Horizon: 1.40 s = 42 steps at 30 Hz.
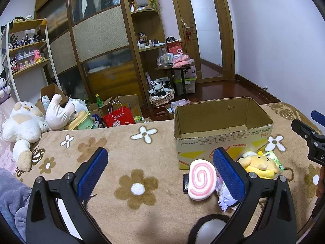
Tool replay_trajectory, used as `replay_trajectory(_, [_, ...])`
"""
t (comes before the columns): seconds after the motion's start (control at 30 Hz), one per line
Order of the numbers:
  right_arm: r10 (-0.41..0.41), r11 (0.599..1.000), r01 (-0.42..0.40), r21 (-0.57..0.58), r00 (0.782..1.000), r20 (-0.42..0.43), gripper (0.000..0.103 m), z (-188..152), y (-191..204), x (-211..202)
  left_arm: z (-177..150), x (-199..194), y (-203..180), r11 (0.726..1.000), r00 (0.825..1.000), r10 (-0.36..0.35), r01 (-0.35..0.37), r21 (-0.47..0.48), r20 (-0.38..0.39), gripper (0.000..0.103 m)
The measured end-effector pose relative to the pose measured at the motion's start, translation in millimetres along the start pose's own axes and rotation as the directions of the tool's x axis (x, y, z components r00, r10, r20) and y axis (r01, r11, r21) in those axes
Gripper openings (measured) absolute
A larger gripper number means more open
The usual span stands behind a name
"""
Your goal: Organize soft objects
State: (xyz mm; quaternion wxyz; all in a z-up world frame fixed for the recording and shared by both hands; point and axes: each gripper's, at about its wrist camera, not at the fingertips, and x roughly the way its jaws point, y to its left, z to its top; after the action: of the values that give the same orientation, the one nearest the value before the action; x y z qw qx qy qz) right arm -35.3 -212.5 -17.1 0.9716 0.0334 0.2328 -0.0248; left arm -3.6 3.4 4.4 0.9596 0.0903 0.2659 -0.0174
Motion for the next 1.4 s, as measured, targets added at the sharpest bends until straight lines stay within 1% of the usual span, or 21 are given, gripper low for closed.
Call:
replay_trajectory(1.17, [0.001, 1.0, -0.001, -0.001, 1.0, 0.001, 0.103, -2.4, 1.9, -0.2, 0.1, 0.0, -0.7, 1.0, 1.0, 0.002, -0.002, 0.002, -0.001, 0.102])
replay_trajectory(1.3, [0.001, 1.0, -0.001, -0.002, 1.0, 0.0, 0.103, -2.0, 1.9, 0.0, 0.0, 1.7, -0.3, 1.0, 1.0, -0.004, 0.004, 0.004, -0.009, 0.102])
replay_trajectory(1.33, [0.001, 1.0, -0.001, -0.003, 1.0, 0.0, 0.103, -2.6, 2.5, -0.4, -3.1, 4.8, 6.0, 1.0, 1.0, -0.004, 0.004, 0.001, -0.016, 0.102])
replay_trajectory(1.4, [0.002, 1.0, -0.002, -0.003, 1.0, 0.0, 0.103, -2.0, 1.8, 0.0, -3.9, 6.2, 7.0, 1.0, 1.0, -0.003, 0.003, 0.001, -0.021, 0.102])
